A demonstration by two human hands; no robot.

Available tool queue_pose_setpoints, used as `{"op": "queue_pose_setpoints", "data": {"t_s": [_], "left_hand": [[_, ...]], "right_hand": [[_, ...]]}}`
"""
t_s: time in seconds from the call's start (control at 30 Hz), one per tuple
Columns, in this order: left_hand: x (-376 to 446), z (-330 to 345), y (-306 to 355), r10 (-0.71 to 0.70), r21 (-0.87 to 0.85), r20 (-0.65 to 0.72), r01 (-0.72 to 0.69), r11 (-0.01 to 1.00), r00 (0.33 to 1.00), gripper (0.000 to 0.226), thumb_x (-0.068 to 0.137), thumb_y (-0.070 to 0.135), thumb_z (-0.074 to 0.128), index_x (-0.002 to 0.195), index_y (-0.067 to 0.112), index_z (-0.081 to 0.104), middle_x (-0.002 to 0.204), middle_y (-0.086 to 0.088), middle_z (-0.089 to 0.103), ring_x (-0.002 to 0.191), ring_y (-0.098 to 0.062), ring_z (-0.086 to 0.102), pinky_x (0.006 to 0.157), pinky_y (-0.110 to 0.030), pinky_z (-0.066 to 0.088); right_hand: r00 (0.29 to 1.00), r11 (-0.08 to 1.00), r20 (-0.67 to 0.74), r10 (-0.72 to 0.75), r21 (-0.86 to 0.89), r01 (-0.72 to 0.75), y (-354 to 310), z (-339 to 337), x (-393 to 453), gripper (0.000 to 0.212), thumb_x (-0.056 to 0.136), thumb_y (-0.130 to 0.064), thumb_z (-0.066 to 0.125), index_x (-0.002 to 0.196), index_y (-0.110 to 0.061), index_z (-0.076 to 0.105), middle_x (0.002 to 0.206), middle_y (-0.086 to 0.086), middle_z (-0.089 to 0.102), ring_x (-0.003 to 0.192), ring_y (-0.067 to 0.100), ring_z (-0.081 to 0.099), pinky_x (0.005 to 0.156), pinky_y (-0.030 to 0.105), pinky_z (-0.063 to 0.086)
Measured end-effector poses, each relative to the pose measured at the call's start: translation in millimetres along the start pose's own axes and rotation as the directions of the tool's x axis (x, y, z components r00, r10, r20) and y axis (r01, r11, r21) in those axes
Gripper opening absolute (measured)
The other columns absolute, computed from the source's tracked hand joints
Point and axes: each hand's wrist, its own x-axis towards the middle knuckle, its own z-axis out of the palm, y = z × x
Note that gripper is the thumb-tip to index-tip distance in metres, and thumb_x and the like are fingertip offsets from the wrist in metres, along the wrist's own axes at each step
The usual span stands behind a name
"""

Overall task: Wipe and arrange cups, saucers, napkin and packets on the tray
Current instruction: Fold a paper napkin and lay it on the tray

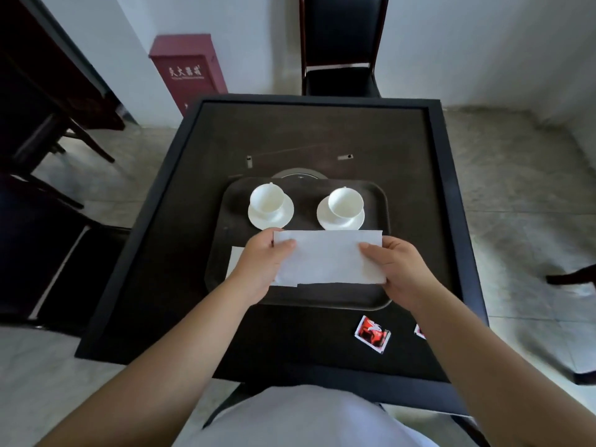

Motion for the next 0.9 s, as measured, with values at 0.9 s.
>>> {"op": "queue_pose_setpoints", "data": {"t_s": [0.9], "left_hand": [[25, -126, -92, -0.077, 0.333, -0.169, 0.130, 0.934, 0.983, 0.005, 0.091, 0.020, 0.060, 0.094, 0.021, 0.064, 0.093, 0.002, 0.070, 0.085, -0.016, 0.068, 0.069, -0.033, 0.056]], "right_hand": [[0.940, 0.872, -0.338, -0.052, -0.474, -0.122, 99, 111, 37, 0.010, 0.091, -0.023, 0.066, 0.082, -0.024, 0.071, 0.085, -0.006, 0.071, 0.083, 0.016, 0.066, 0.077, 0.036, 0.058]]}}
